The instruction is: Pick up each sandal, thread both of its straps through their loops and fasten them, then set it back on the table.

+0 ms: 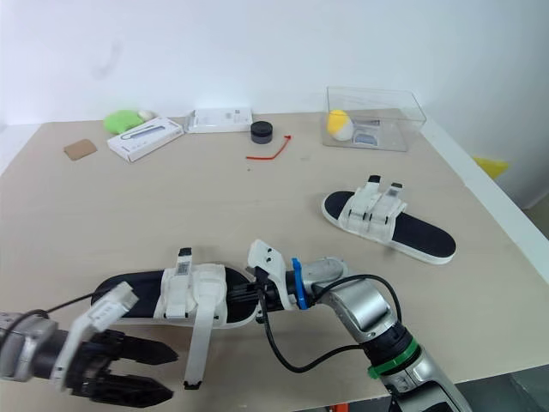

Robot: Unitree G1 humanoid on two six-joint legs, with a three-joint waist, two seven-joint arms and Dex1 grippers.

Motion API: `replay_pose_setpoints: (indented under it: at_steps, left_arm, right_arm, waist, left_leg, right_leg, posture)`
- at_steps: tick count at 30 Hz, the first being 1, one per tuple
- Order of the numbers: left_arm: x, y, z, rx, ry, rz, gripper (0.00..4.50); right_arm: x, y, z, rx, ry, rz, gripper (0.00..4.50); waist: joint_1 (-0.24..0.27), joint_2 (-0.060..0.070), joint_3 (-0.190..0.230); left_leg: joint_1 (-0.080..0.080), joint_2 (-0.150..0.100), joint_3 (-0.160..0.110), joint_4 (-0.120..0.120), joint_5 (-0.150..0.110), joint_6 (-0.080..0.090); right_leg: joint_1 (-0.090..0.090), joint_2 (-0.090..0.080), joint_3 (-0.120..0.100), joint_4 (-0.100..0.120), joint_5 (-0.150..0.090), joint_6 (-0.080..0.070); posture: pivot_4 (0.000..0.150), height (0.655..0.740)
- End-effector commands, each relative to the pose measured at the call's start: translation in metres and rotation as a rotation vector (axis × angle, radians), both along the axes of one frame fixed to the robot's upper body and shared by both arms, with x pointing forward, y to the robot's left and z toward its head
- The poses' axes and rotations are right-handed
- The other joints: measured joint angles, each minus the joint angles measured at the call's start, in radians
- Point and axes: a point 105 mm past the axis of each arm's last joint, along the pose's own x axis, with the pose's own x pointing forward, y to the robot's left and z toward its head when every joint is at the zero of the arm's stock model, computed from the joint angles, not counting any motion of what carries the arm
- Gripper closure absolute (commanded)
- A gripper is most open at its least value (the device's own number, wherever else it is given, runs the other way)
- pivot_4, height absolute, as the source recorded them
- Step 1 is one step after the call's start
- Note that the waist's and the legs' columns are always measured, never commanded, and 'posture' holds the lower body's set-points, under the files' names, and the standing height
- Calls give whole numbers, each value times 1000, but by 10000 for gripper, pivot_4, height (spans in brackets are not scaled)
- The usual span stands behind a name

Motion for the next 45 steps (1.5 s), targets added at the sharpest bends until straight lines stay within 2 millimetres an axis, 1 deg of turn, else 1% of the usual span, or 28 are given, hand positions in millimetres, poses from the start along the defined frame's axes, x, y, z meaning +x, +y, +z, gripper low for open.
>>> replay_pose_setpoints:
  at_steps: [1, 6, 9, 11, 16, 17, 19, 20, 22, 24, 27, 30, 31, 32, 36, 38, 41, 45]
  left_arm:
    - [3, -5, -6, 7, -15, 6, 346]
    - [0, -12, -17, 8, 5, 6, 346]
    - [1, -12, -18, -2, 12, 12, 7307]
    - [3, -12, -18, -6, 6, 23, 16772]
    - [10, -11, -14, -30, -10, 37, 42212]
    - [11, -11, -14, -33, -10, 37, 44567]
    - [9, -12, -14, -29, -11, 21, 44567]
    - [9, -13, -9, -44, -23, 6, 44567]
    - [12, -17, 8, -103, -45, -13, 44567]
    - [22, -18, 23, -137, -82, 2, 44567]
    - [46, -16, 48, -164, -152, 50, 44567]
    - [68, -12, 61, -150, -199, 106, 44567]
    - [74, -10, 64, -141, -203, 124, 44567]
    - [77, -9, 66, -139, -200, 132, 44567]
    - [84, -6, 58, -99, -180, 137, 44567]
    - [84, -7, 56, -110, -141, 129, 44567]
    - [82, -7, 58, -162, -53, 129, 44567]
    - [79, -5, 54, -158, 2, 129, 44567]
  right_arm:
    - [-5, -1, -7, -28, 26, 9, 45000]
    - [-5, -1, -7, -27, 27, 6, 45000]
    - [-6, -1, -7, -27, 30, 3, 45000]
    - [-6, -1, -7, -28, 30, 3, 45000]
    - [-6, -1, -7, -28, 30, 3, 45000]
    - [-6, -1, -7, -28, 30, 2, 45000]
    - [-6, -1, -7, -27, 29, 2, 45000]
    - [-5, -1, -7, -27, 29, 1, 45000]
    - [-5, -1, -7, -27, 29, 1, 45000]
    - [-5, -2, -7, -28, 28, 1, 45000]
    - [-5, -1, -7, -28, 28, 1, 45000]
    - [-5, -1, -7, -28, 29, 2, 45000]
    - [-5, -1, -7, -28, 29, 2, 45000]
    - [-5, 0, -7, -28, 29, 2, 45000]
    - [-5, 0, -7, -26, 30, -1, 45000]
    - [-5, 0, -7, -24, 30, -3, 45000]
    - [-5, 0, -7, -24, 28, -5, 45000]
    - [-5, 1, -7, -21, 28, -9, 45000]
  waist:
    - [0, 0, 0]
    - [0, 0, 0]
    - [0, 0, 0]
    - [0, 0, 0]
    - [0, 0, 0]
    - [0, 0, 0]
    - [0, 0, 0]
    - [0, 0, 0]
    - [0, 0, 0]
    - [0, 0, 0]
    - [2, 0, 0]
    - [0, 0, 0]
    - [-1, 0, 0]
    - [-1, 0, 0]
    - [-2, 0, 0]
    - [-2, 0, 0]
    - [-2, 0, 0]
    - [-2, 0, 0]
  left_leg:
    - [0, 0, 0, 0, 0, 0]
    - [0, 0, 0, 0, 0, 0]
    - [0, 0, 0, 0, 0, 0]
    - [0, 0, 0, 0, 0, 0]
    - [0, 0, 0, 0, 0, 0]
    - [0, 0, 0, 0, 0, 0]
    - [0, 0, 0, 0, 0, 0]
    - [0, 0, 0, 0, 0, 0]
    - [0, 0, 0, 0, 0, 0]
    - [0, 0, 0, 0, 0, 0]
    - [0, 0, -2, 1, 0, 1]
    - [0, -1, -1, 1, 0, 1]
    - [0, -1, -1, 1, 0, 1]
    - [0, -1, -1, 1, 0, 0]
    - [0, 0, -1, 0, 0, 0]
    - [0, 0, -1, 0, 0, 0]
    - [0, 0, -1, 0, 0, 0]
    - [0, 0, -1, 0, 0, 0]
  right_leg:
    - [0, 0, 0, 0, 0, 0]
    - [0, 0, 1, 0, 0, 0]
    - [0, 0, 0, 0, 0, 0]
    - [0, 0, 0, 0, 0, 0]
    - [0, 0, 0, 0, 0, 0]
    - [0, 0, 0, 0, 0, 0]
    - [0, 0, 0, 0, 0, 0]
    - [0, 0, 0, 0, 0, 0]
    - [0, 0, 0, 0, 0, 0]
    - [0, 0, 0, 0, 0, 1]
    - [1, 0, -2, 0, 0, 1]
    - [1, 0, 0, 0, 1, 2]
    - [1, 1, 0, 0, 3, 5]
    - [1, 1, 0, 0, 3, 5]
    - [1, 1, 0, 0, 3, 5]
    - [1, 2, 0, 0, 2, 5]
    - [1, 2, 0, 0, 2, 5]
    - [1, 2, 0, 0, 3, 5]
  posture:
    - [1500, 7400]
    - [1500, 7400]
    - [1500, 7400]
    - [1500, 7400]
    - [1500, 7400]
    - [1500, 7400]
    - [1500, 7400]
    - [1500, 7400]
    - [1500, 7400]
    - [1500, 7400]
    - [1500, 7400]
    - [1500, 7400]
    - [1500, 7400]
    - [1500, 7400]
    - [1500, 7400]
    - [1500, 7400]
    - [1500, 7400]
    - [1500, 7400]
